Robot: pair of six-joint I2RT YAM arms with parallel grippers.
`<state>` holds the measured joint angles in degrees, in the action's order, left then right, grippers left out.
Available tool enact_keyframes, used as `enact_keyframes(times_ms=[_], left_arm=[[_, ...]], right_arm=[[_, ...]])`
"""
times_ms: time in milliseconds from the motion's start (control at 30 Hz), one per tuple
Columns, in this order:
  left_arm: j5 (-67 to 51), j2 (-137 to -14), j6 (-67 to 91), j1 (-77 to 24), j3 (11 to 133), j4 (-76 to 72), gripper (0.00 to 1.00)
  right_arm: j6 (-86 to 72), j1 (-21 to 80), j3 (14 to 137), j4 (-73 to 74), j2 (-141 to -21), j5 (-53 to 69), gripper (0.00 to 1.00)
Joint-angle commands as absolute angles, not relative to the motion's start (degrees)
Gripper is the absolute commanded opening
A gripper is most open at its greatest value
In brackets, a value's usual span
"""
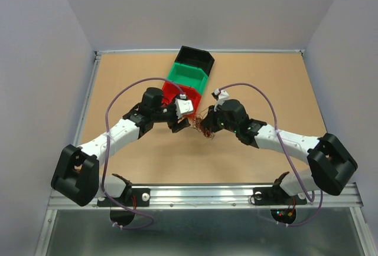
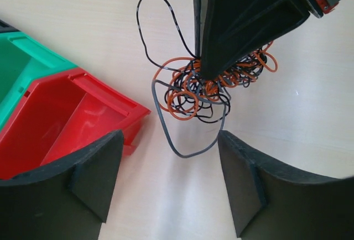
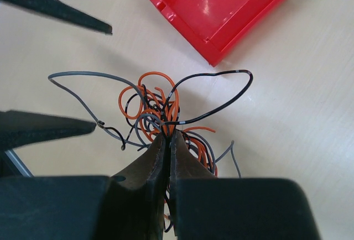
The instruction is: Untangle the cables
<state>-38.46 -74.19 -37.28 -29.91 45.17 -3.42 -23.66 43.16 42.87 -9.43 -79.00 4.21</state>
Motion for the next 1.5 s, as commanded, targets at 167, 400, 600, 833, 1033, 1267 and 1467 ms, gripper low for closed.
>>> enact_keyframes(times_ms=[167, 400, 600, 833, 1033, 1267, 1467], left_arm=[[-32.1, -76.6, -33.6, -30.1, 49.0, -7.6, 0.0], [-27.8, -66.7, -26.7, -23.0, 42.5, -19.6, 0.0], [-33.2, -62.6, -24.0, -17.9, 41.5, -20.7, 0.0], [-44.4, -58.8, -25.5, -15.2, 43.5, -14.9, 0.0], [-42.7, -54.9, -24.1, -13.4, 42.4, -16.3, 0.0], [-45.2, -55.4, -25.0, -13.2, 42.5, -15.5, 0.0], [-46.8, -56.2, -23.8, -13.2, 46.8, -15.0, 0.0]], right_arm=[[-22.3, 44.8, 44.7, -11.8, -79.7, 3.4, 0.01], [-35.9, 43.6, 41.1, -5.4, -74.5, -33.8, 0.01], [-53.2, 29.8, 35.1, 2.8, -66.1, -37.0, 0.1], [-59.3, 23.6, 25.8, 3.2, -46.5, -42.3, 0.12], [-61.2, 23.6, 22.5, 3.8, -38.1, -47.2, 0.19], [-55.9, 23.6, 26.0, 3.1, -42.1, -39.7, 0.0], [-53.8, 23.6, 26.9, 1.4, -46.0, -37.1, 0.0]])
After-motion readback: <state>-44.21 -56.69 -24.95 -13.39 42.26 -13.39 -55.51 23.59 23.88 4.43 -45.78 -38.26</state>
